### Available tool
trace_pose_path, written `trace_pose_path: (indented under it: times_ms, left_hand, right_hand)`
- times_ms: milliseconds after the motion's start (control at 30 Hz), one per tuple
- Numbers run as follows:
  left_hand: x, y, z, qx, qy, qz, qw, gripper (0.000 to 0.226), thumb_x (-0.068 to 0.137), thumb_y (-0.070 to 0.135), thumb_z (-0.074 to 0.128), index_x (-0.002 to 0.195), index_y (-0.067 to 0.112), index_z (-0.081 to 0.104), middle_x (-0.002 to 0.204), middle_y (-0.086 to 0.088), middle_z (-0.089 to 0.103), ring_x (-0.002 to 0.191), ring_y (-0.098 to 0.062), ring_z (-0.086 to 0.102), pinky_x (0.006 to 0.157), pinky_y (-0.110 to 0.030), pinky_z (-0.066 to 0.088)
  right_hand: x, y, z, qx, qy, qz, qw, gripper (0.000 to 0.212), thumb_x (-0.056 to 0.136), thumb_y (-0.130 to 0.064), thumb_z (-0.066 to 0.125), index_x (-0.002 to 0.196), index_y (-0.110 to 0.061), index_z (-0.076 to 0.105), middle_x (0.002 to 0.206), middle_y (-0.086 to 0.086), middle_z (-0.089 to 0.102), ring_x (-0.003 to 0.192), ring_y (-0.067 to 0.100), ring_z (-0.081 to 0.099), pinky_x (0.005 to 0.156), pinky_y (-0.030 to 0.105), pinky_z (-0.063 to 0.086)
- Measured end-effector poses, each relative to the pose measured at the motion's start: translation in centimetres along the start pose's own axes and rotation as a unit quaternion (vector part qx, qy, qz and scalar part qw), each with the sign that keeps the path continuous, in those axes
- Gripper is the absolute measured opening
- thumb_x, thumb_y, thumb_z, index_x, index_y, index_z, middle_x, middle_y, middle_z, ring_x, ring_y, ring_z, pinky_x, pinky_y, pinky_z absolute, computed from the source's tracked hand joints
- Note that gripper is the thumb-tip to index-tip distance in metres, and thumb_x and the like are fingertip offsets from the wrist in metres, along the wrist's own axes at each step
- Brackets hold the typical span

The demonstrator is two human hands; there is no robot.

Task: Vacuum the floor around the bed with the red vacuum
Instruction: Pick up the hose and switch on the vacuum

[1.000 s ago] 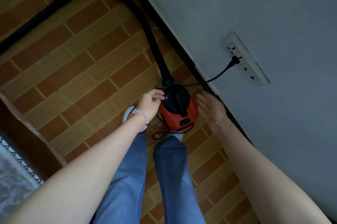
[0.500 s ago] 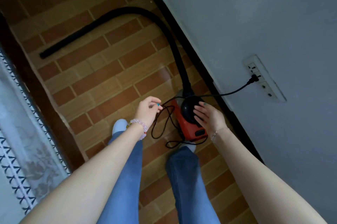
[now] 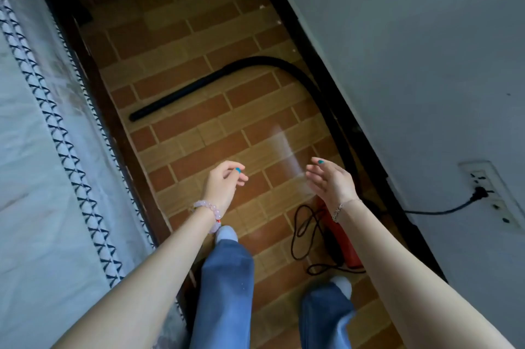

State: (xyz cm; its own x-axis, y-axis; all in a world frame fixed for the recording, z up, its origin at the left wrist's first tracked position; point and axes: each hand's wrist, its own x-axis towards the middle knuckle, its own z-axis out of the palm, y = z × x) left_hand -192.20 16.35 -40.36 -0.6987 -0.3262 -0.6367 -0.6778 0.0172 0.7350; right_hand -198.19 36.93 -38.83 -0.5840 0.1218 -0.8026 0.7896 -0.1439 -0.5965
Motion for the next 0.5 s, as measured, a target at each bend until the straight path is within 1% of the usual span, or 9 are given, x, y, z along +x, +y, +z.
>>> trace_pose_path:
  times_ms: [67, 100, 200, 267, 333, 400, 467, 500]
  left_hand:
    - [1.2, 0.0, -2.8, -0.014, 0.023, -0.013, 1.0, 0.022, 0.095, 0.004, 0.042, 0.089, 0.012, 0.062, 0.075, -0.001, 0.064, 0.067, -0.012, 0.059, 0.061, -0.017, 0.047]
    - [1.7, 0.0, -3.9, -0.021, 0.03, -0.018, 0.999, 0.021, 0.095, 0.004, 0.042, 0.092, 0.01, 0.061, 0.075, -0.002, 0.064, 0.067, -0.012, 0.059, 0.06, -0.018, 0.047]
    - [2.6, -0.1, -6.0, -0.041, 0.037, -0.032, 0.998, 0.02, 0.096, 0.004, 0.042, 0.096, 0.007, 0.062, 0.076, -0.003, 0.064, 0.069, -0.013, 0.059, 0.064, -0.023, 0.047]
    - [3.0, -0.3, -6.6, -0.051, 0.029, -0.043, 0.997, 0.02, 0.096, 0.004, 0.042, 0.096, 0.006, 0.061, 0.077, -0.003, 0.064, 0.069, -0.013, 0.059, 0.066, -0.024, 0.047]
    - [3.5, -0.3, -6.9, -0.057, 0.02, -0.054, 0.997, 0.019, 0.095, 0.004, 0.042, 0.095, 0.007, 0.061, 0.077, -0.003, 0.064, 0.069, -0.013, 0.059, 0.067, -0.026, 0.047]
    - [4.4, -0.1, -7.1, -0.059, 0.01, -0.062, 0.996, 0.019, 0.095, 0.005, 0.043, 0.092, 0.011, 0.061, 0.078, -0.002, 0.065, 0.07, -0.014, 0.059, 0.069, -0.028, 0.048]
    - [5.3, 0.3, -7.1, -0.058, -0.001, -0.067, 0.996, 0.02, 0.096, 0.006, 0.044, 0.089, 0.014, 0.061, 0.079, -0.003, 0.065, 0.072, -0.014, 0.06, 0.071, -0.028, 0.049]
    - [5.9, 0.6, -7.0, -0.058, -0.006, -0.071, 0.996, 0.019, 0.096, 0.006, 0.044, 0.09, 0.014, 0.061, 0.08, -0.003, 0.065, 0.072, -0.015, 0.06, 0.071, -0.027, 0.049]
  right_hand:
    - [0.5, -0.2, 3.4, -0.014, -0.006, -0.002, 1.0, 0.015, 0.095, -0.013, 0.051, 0.092, -0.013, 0.066, 0.083, 0.003, 0.066, 0.074, 0.013, 0.064, 0.075, 0.024, 0.053]
    - [0.6, -0.3, 4.8, -0.016, -0.012, -0.002, 1.0, 0.016, 0.095, -0.012, 0.051, 0.091, -0.013, 0.066, 0.082, 0.004, 0.066, 0.073, 0.013, 0.064, 0.073, 0.024, 0.052]
    - [1.3, -0.8, 7.9, -0.031, -0.023, 0.0, 0.999, 0.016, 0.096, -0.01, 0.05, 0.09, -0.013, 0.065, 0.081, 0.004, 0.066, 0.074, 0.014, 0.063, 0.079, 0.027, 0.052]
    - [1.8, -1.2, 9.2, -0.024, -0.024, 0.005, 0.999, 0.016, 0.096, -0.009, 0.05, 0.089, -0.012, 0.064, 0.079, 0.005, 0.065, 0.071, 0.015, 0.059, 0.075, 0.025, 0.051]
    - [2.7, -1.6, 10.3, 0.0, -0.017, 0.008, 1.0, 0.015, 0.095, -0.006, 0.049, 0.087, -0.009, 0.062, 0.072, 0.005, 0.064, 0.067, 0.017, 0.051, 0.065, 0.024, 0.045]
    - [3.7, -2.2, 11.1, 0.015, -0.011, 0.012, 1.0, 0.017, 0.095, -0.002, 0.048, 0.084, -0.006, 0.061, 0.061, 0.004, 0.064, 0.06, 0.017, 0.045, 0.057, 0.023, 0.037]
    - [4.7, -3.0, 11.9, 0.023, -0.012, 0.021, 0.999, 0.019, 0.094, 0.0, 0.048, 0.08, -0.006, 0.06, 0.053, 0.003, 0.062, 0.055, 0.013, 0.04, 0.053, 0.023, 0.03]
    - [5.3, -3.4, 12.3, 0.018, -0.012, 0.024, 0.999, 0.02, 0.094, 0.0, 0.049, 0.079, -0.006, 0.059, 0.052, 0.003, 0.061, 0.052, 0.011, 0.04, 0.053, 0.023, 0.029]
